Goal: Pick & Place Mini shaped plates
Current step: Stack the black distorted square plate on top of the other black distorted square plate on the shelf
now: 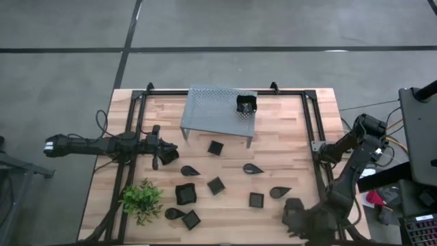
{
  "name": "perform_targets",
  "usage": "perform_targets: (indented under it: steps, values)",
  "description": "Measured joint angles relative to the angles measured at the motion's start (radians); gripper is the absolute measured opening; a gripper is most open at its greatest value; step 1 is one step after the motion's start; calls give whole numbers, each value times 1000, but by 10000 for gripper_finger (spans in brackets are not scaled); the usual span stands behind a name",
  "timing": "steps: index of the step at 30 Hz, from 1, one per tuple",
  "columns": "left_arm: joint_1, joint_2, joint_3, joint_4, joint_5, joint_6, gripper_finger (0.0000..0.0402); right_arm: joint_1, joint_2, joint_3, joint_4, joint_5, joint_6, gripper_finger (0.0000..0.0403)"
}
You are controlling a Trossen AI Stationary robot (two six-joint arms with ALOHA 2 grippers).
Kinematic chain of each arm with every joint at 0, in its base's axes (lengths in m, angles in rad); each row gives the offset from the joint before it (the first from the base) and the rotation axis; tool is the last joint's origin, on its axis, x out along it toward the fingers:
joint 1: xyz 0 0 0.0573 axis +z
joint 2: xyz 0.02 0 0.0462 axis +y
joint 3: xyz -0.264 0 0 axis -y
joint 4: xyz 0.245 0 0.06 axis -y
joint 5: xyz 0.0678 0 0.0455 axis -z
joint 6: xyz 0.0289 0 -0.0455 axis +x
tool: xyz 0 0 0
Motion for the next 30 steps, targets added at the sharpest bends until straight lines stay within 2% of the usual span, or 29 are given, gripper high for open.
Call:
perform_targets:
  steps: [5, 14, 25, 30]
  values:
    - [0, 0, 0, 0, 0, 0, 0, 13, 0, -85, 123, 7, 87, 56]
    - [0, 0, 0, 0, 0, 0, 0, 25, 0, -214, 122, 24, 313, 56]
    - [0, 0, 0, 0, 0, 0, 0, 42, 0, -257, 120, 23, 282, 58]
    - [0, 0, 0, 0, 0, 0, 0, 66, 61, -251, 120, 14, 282, 79]
